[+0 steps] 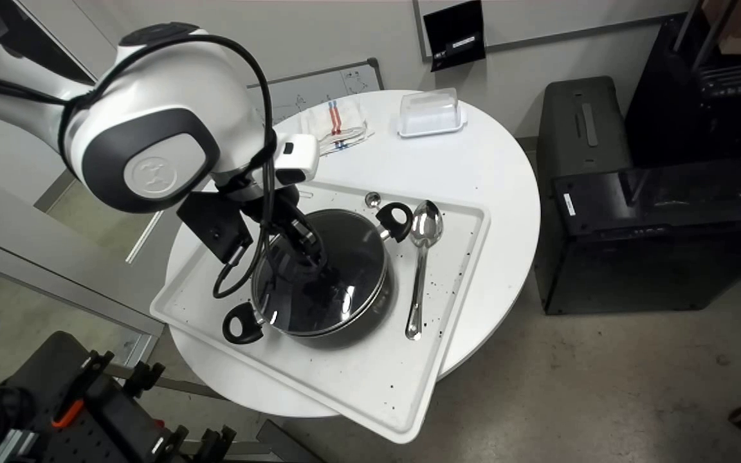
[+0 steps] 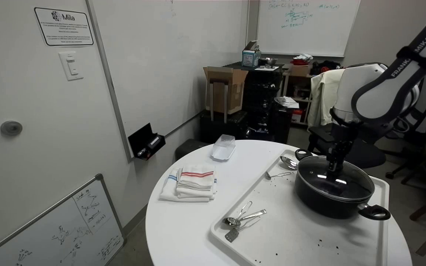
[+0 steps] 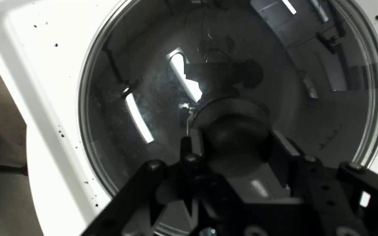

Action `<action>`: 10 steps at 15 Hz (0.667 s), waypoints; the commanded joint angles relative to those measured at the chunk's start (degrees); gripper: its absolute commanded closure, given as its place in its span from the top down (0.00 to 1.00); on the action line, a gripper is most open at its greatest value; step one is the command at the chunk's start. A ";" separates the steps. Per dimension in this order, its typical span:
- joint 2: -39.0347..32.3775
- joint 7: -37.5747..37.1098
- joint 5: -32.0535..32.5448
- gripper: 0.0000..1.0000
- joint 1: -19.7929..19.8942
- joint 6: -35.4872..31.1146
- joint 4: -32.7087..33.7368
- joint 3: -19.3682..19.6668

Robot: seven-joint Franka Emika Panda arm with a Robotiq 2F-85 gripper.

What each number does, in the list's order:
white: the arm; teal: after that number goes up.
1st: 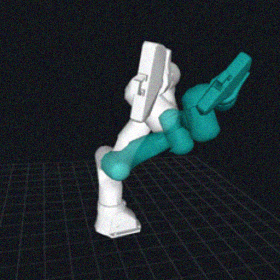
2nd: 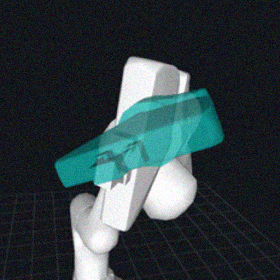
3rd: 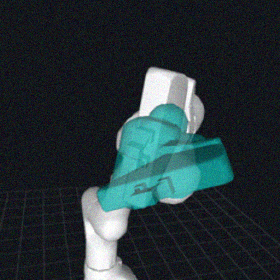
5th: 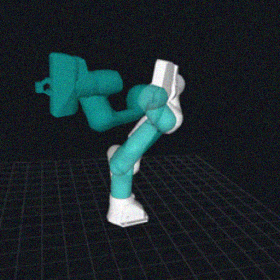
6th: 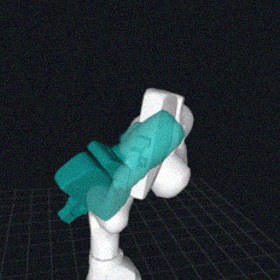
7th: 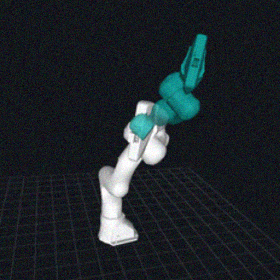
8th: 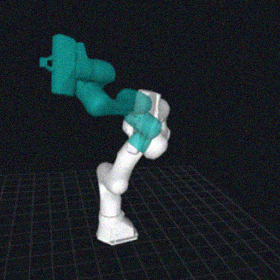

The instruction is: Remove the lid from the pot

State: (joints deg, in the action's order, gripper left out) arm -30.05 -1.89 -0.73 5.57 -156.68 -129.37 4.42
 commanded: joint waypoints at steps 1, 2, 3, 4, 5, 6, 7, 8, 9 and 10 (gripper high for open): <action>6.93 1.68 0.83 0.25 -0.83 -0.20 -4.45 -0.46; 7.93 2.13 0.78 0.25 -0.83 -0.15 -4.92 -0.78; 9.32 2.53 0.88 0.25 -1.07 -0.13 -5.69 -1.00; 10.31 2.79 0.90 0.25 -1.27 0.07 -6.16 -1.20; 11.27 3.17 0.83 0.25 -1.42 0.20 -6.61 -1.49; 12.09 3.44 0.80 0.25 -1.58 0.45 -7.00 -1.69; 12.80 3.54 0.85 0.25 -1.90 0.68 -7.33 -1.93; 13.43 3.80 0.78 0.25 -2.06 0.98 -7.59 -2.25; 13.83 3.72 1.05 0.25 -2.62 1.36 -7.81 -2.49; 14.25 3.96 1.08 0.25 -2.91 1.77 -7.97 -2.82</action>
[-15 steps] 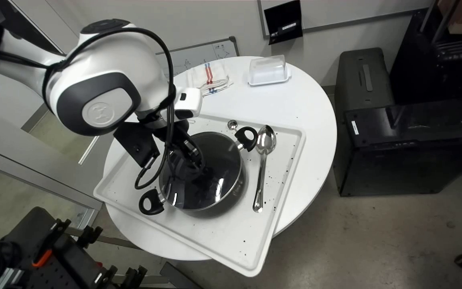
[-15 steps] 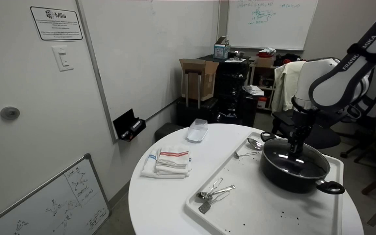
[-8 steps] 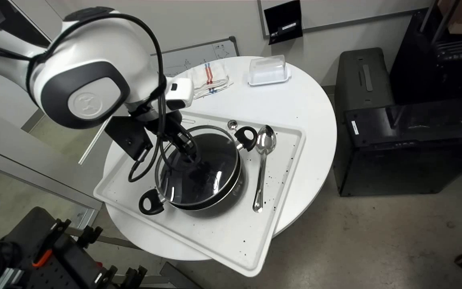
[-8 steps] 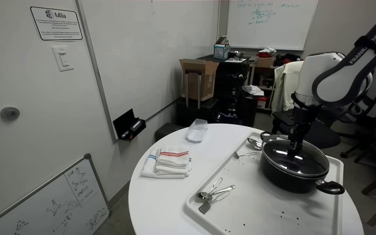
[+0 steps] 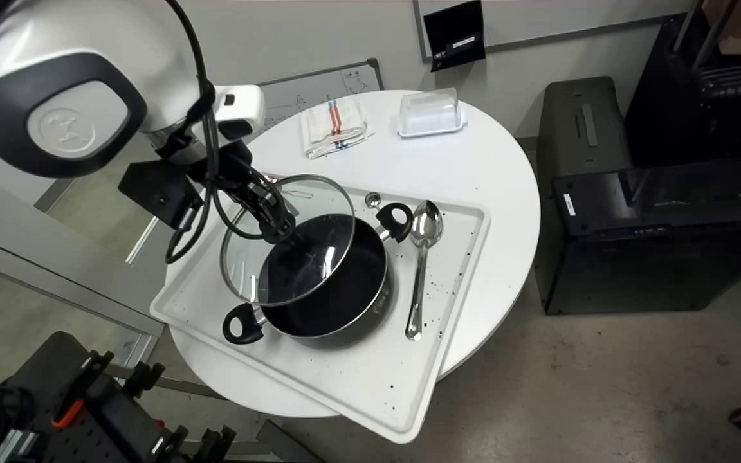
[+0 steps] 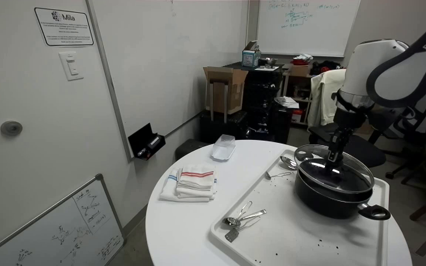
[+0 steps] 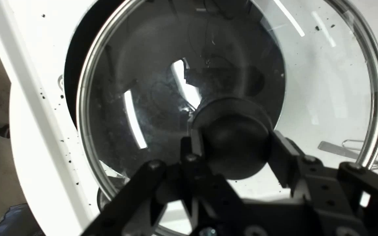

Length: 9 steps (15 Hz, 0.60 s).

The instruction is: Remove the lid from the pot

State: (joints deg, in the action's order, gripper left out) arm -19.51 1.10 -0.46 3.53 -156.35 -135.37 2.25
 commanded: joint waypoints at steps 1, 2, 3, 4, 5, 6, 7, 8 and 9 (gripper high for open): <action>3.89 0.76 1.05 0.25 -1.54 1.81 -2.09 -0.98; 4.00 0.50 1.55 0.25 -2.29 2.04 -2.21 -1.23; 3.94 -0.12 2.50 0.25 -3.39 2.27 -2.30 -1.44; 3.93 0.08 2.82 0.25 -3.94 2.63 -2.33 -1.97; 3.58 -0.56 3.84 0.25 -5.28 2.79 -2.18 -2.22; 3.40 -0.91 4.60 0.25 -6.25 3.16 -2.04 -2.47; 3.11 -1.65 5.77 0.25 -7.70 3.22 -1.95 -2.74; 2.92 -1.91 6.57 0.25 -8.71 3.40 -1.79 -3.03; 2.59 -2.78 7.83 0.25 -10.33 3.35 -1.69 -3.31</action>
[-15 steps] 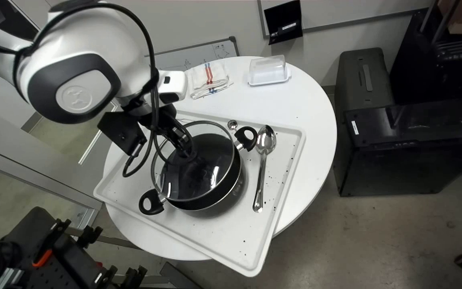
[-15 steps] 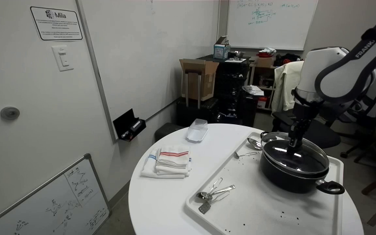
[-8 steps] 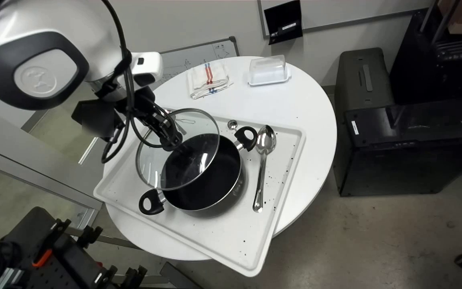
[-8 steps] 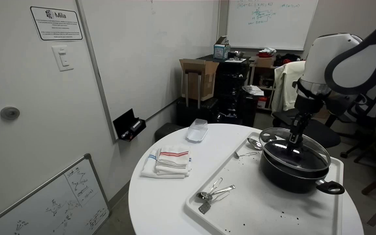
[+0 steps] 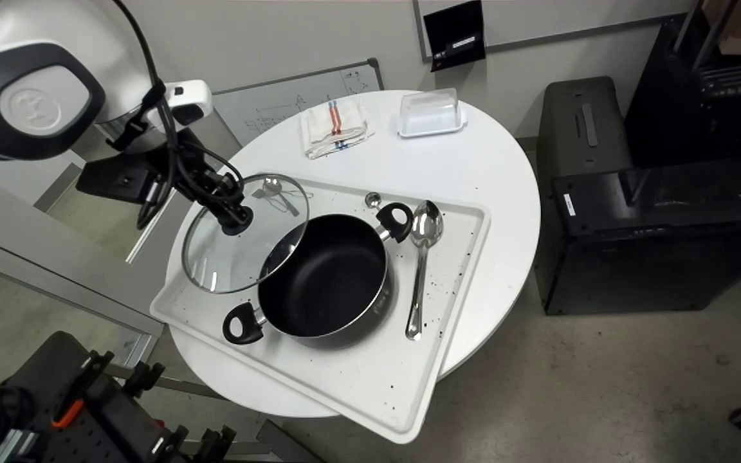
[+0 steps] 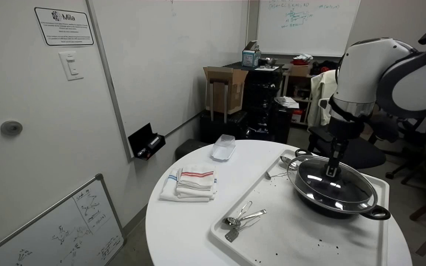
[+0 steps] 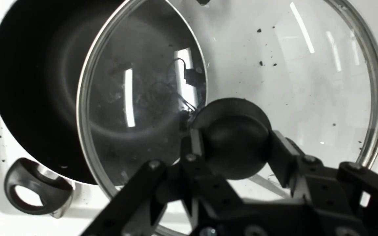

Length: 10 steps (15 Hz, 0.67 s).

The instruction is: Remove the lid from the pot

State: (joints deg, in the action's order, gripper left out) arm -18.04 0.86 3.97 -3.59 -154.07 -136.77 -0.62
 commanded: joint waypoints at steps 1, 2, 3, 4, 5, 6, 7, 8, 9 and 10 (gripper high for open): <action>0.87 -2.95 4.29 0.25 -4.25 1.19 -0.09 -0.67; 0.33 -3.94 5.44 0.25 -5.78 1.12 0.20 -0.94; -0.02 -4.13 5.97 0.25 -6.61 1.14 0.44 -1.35; -0.72 -4.59 6.35 0.25 -7.58 1.19 0.87 -1.79; -1.15 -5.00 6.75 0.25 -8.39 1.01 1.09 -2.00; -1.85 -5.58 7.28 0.25 -9.32 0.64 1.36 -2.13; -2.53 -5.89 7.64 0.25 -10.04 0.42 1.67 -2.27; -3.50 -6.39 8.11 0.25 -10.82 -0.16 1.97 -2.29; -4.23 -6.62 8.28 0.25 -11.34 -0.85 2.16 -2.34; -5.28 -6.75 8.38 0.25 -11.85 -1.95 2.48 -2.39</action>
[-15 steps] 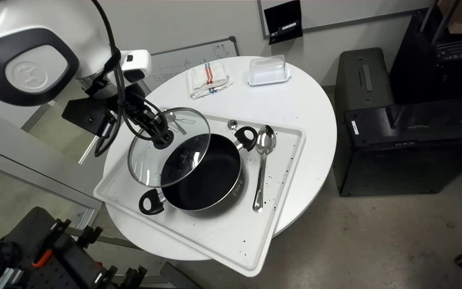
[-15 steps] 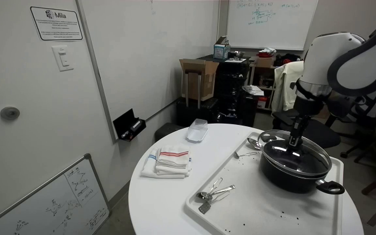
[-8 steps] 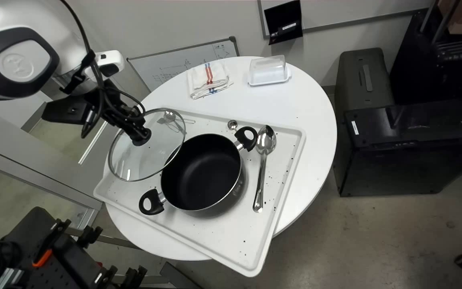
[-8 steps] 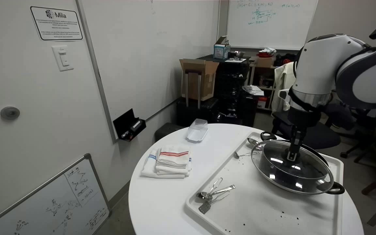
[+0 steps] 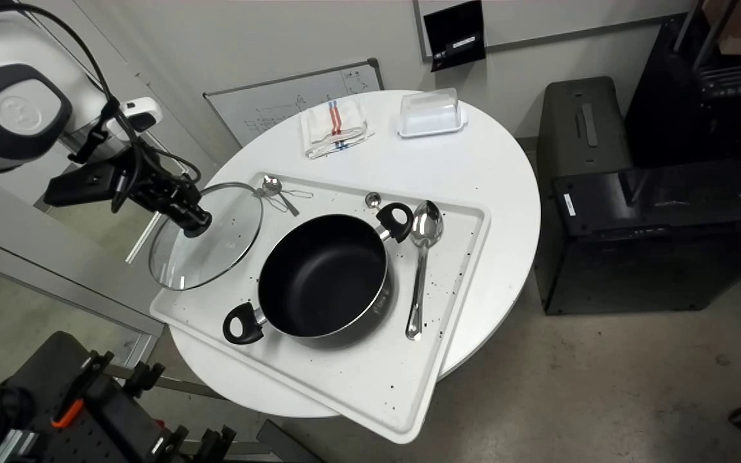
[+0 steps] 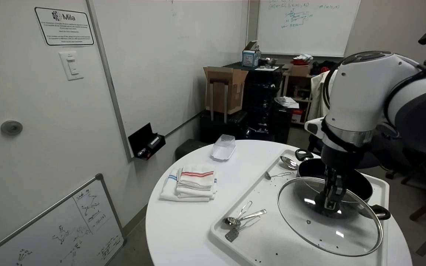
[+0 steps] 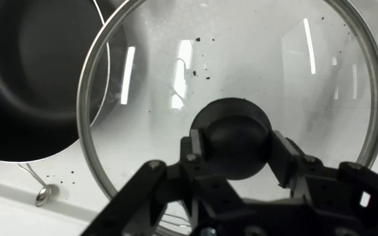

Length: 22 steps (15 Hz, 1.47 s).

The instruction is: Remove the lid from the pot

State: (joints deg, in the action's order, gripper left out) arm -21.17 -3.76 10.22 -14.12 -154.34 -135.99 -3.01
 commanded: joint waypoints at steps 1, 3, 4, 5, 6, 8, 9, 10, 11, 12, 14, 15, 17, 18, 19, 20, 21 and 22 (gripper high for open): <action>-3.02 -2.34 2.17 0.25 -1.81 -2.34 1.99 0.06; -5.37 -2.60 1.94 0.25 -2.68 -4.16 2.87 0.19; -6.86 -2.83 1.89 0.25 -3.19 -4.94 3.51 0.44; -8.01 -2.86 1.77 0.25 -3.55 -5.40 4.07 0.61; -9.79 -3.32 1.96 0.25 -4.21 -5.93 5.01 1.25; -13.08 -4.32 2.16 0.25 -5.44 -6.57 6.89 2.66; -14.47 -4.82 2.11 0.25 -6.05 -6.70 7.77 3.36; -16.11 -5.30 2.14 0.25 -6.72 -6.75 8.81 4.23; -17.58 -5.67 1.90 0.25 -7.14 -6.49 9.87 4.86; -19.05 -6.19 1.89 0.25 -7.76 -6.42 10.89 5.71; -21.42 -6.90 1.65 0.25 -8.64 -6.18 12.66 6.82; -22.45 -7.16 1.61 0.25 -9.09 -6.13 13.43 7.32; -24.18 -7.65 1.38 0.25 -9.75 -6.01 14.79 7.94; -24.94 -7.85 1.32 0.25 -10.04 -6.05 15.26 8.11; -25.58 -8.09 1.28 0.25 -10.36 -6.02 15.71 8.32; -26.11 -8.26 1.24 0.25 -10.62 -6.04 15.92 8.52; -26.31 -8.26 1.25 0.25 -10.76 -6.08 15.98 8.66; -26.33 -8.22 1.28 0.25 -10.87 -6.13 15.91 8.78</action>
State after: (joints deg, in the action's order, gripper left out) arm -46.07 -9.91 10.65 -23.36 -160.03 -121.49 4.37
